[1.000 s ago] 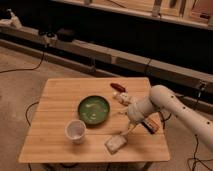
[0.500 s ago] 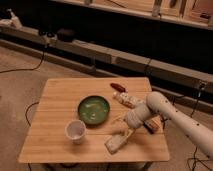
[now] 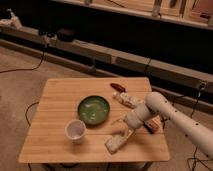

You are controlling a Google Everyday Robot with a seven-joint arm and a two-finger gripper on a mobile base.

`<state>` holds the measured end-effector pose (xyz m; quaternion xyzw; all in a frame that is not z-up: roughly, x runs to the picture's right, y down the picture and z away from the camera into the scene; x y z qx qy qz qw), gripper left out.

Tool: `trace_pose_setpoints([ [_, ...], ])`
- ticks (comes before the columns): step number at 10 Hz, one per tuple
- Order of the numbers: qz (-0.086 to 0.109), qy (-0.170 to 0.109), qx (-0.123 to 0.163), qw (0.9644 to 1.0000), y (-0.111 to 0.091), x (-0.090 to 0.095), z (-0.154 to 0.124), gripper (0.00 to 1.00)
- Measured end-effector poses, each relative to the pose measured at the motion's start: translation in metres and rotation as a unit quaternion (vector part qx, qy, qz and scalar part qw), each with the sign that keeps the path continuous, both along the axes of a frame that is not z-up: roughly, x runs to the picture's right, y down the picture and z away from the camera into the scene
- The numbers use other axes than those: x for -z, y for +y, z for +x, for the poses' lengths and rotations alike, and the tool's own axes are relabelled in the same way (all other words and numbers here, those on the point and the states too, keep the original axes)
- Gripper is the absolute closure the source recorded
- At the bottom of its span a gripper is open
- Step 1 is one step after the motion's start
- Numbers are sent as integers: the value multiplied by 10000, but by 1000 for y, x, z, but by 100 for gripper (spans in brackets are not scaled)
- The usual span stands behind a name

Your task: Place the white sponge in the ceramic cup

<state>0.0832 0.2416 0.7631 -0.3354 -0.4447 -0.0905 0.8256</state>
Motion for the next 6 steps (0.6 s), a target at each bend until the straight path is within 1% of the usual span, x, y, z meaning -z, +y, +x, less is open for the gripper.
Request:
trace_pose_setpoints([
  [2,-291,201,257,9990,15,-3,6,35],
  [3,-387,364,394,9978,21,-6,12,35],
  [4,-447,560,528,9960,26,-11,18,35],
  [5,-435,738,587,9946,28,-18,22,35],
  [6,-404,850,590,9938,28,-23,25,35],
])
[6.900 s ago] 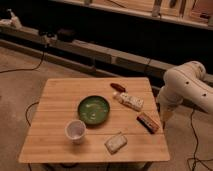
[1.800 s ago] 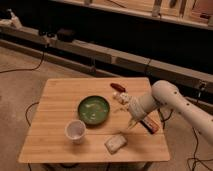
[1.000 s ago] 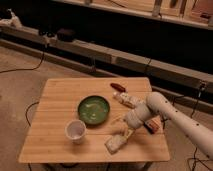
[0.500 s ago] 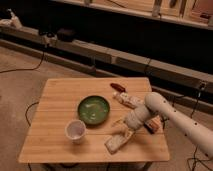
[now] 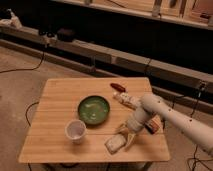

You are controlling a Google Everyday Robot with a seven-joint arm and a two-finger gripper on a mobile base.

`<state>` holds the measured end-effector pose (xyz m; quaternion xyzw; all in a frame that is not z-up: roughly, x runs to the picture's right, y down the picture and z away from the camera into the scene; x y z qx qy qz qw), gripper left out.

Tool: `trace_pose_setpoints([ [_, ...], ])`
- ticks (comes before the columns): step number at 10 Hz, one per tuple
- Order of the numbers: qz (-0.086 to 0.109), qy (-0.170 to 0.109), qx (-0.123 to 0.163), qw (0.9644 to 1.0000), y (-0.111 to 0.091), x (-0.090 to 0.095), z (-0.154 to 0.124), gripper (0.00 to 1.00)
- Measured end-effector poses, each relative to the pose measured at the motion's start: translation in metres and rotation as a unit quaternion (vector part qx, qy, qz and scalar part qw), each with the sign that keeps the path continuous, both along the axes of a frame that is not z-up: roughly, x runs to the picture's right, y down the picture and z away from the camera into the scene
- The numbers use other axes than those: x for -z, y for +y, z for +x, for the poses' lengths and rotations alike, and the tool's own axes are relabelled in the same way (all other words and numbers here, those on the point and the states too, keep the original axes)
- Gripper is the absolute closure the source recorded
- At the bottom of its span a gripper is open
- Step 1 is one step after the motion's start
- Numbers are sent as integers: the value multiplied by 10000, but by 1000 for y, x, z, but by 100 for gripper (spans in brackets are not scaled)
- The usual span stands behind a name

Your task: Place the white sponge in the ceramic cup

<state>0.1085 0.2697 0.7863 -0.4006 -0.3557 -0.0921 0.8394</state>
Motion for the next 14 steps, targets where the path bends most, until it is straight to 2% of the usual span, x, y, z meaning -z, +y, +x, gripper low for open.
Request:
trace_pose_setpoints([
  [2,128,103,-60,9998,-2,-11,2,35],
  [4,208,7,-29,9998,0,-13,-1,38],
  [8,240,-279,105,9993,8,-13,-12,77],
  [9,285,-390,40,9988,3,-7,-15,96],
  [10,359,-431,-20,9984,-5,1,-16,100],
  [14,914,-334,-384,9945,-66,41,-4,100],
])
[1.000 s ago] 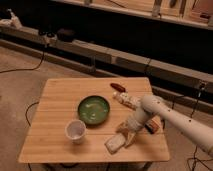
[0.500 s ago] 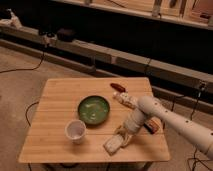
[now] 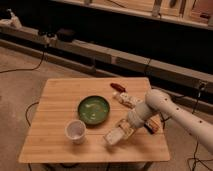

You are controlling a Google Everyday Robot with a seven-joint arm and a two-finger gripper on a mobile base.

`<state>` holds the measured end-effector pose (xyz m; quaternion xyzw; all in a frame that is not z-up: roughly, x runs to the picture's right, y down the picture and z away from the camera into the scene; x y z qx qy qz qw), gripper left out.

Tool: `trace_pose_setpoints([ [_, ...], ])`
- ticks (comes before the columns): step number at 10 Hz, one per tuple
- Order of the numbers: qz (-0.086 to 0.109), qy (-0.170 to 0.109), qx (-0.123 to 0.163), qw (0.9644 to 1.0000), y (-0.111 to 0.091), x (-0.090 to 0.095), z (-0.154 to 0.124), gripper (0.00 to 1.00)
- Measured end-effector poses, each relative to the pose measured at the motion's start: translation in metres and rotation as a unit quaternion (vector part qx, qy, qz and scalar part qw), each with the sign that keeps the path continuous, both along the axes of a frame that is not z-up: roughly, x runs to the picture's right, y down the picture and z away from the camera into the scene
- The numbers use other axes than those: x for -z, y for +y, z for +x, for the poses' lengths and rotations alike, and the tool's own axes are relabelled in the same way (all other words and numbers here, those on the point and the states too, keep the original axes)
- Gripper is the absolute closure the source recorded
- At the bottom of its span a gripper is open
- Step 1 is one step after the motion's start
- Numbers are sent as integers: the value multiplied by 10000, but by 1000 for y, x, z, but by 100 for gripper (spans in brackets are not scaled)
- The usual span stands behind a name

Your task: Place the white sponge in the ceramic cup

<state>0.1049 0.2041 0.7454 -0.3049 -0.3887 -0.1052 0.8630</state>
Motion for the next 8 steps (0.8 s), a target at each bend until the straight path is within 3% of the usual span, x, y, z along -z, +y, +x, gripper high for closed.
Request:
trace_pose_setpoints([
  [2,186,-29,-199,9996,-31,9,2,100],
  [4,456,-385,-392,9974,-67,19,-5,100],
  [6,641,-605,-371,9954,-89,19,-22,100],
  [8,744,-794,-172,9939,-106,18,-53,100],
])
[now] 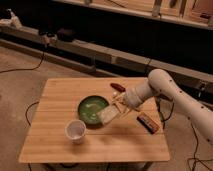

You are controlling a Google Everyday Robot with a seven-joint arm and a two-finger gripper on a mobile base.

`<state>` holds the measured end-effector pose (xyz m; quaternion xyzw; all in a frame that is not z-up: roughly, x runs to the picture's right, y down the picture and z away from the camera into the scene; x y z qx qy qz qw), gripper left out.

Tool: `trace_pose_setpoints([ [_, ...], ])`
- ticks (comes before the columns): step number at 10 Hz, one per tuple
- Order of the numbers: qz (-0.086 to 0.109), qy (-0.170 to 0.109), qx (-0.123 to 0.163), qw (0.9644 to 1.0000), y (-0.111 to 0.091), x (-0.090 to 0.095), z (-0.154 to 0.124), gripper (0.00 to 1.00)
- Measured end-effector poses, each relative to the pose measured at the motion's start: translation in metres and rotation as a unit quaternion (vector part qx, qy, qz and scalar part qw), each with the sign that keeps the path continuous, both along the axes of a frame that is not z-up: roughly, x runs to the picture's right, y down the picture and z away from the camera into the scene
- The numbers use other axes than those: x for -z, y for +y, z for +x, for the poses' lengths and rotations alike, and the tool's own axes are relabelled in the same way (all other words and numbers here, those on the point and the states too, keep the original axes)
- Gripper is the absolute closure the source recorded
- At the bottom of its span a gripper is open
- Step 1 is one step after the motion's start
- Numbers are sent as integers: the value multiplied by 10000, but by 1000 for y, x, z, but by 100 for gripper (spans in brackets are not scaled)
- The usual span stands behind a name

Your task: Place the white sponge in the ceramic cup

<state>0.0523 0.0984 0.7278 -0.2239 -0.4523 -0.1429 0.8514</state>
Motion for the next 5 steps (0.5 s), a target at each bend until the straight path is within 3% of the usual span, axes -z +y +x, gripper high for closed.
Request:
trace_pose_setpoints([
  [2,-61,-170,316,9993,-5,-1,-44,100],
  [5,-177,-357,829,9958,4,-6,-96,100],
])
